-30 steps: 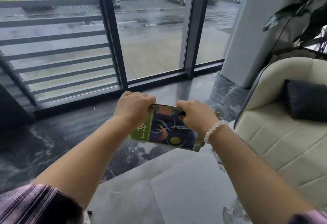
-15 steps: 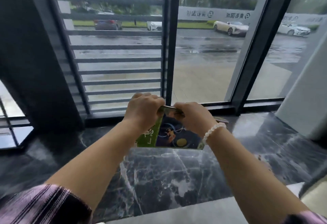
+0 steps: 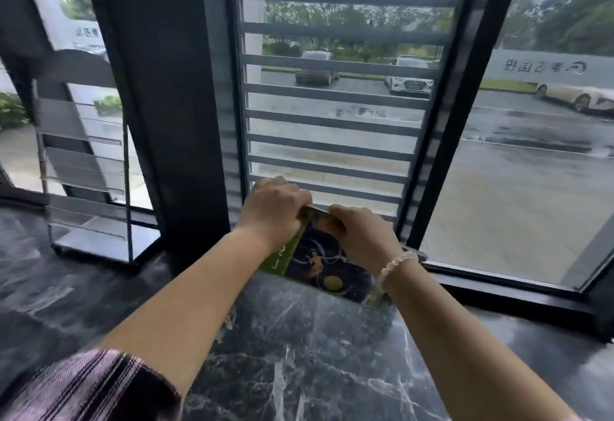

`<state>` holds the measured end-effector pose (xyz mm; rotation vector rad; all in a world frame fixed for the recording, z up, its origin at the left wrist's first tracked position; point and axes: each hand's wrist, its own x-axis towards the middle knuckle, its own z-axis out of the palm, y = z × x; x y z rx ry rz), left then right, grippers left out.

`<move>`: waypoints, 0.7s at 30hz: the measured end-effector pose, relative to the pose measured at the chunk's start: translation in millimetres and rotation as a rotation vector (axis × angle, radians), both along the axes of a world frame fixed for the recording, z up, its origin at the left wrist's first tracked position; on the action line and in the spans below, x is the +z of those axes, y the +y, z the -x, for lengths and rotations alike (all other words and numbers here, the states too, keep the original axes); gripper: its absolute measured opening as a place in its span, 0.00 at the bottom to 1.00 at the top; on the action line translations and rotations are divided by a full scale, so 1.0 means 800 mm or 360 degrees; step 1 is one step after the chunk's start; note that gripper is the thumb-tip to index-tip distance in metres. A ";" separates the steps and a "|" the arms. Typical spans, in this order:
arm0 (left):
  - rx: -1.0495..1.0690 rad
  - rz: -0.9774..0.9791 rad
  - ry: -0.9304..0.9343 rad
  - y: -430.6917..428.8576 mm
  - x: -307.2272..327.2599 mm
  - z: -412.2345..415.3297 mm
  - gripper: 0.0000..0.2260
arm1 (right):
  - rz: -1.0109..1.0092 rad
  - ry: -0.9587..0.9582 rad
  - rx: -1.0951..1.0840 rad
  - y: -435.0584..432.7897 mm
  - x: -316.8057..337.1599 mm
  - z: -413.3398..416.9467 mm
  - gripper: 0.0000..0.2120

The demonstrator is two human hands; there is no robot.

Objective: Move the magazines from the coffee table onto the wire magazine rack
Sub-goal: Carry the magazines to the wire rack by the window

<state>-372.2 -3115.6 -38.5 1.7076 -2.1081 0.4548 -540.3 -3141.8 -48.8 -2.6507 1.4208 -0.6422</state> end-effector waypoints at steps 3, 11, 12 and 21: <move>0.0071 0.0003 0.0121 -0.056 -0.007 -0.063 0.13 | -0.0043 -0.0006 0.0099 -0.070 -0.009 -0.061 0.10; 0.0303 -0.0222 0.0902 -0.201 0.005 -0.267 0.33 | -0.0253 -0.0185 0.0308 -0.253 -0.004 -0.247 0.12; 0.0355 -0.0209 0.1004 -0.213 0.008 -0.292 0.33 | -0.0261 -0.0187 0.0345 -0.271 0.000 -0.269 0.11; 0.0728 -0.0156 0.1194 -0.304 -0.002 -0.491 0.09 | -0.0398 -0.0362 0.0695 -0.421 0.002 -0.460 0.11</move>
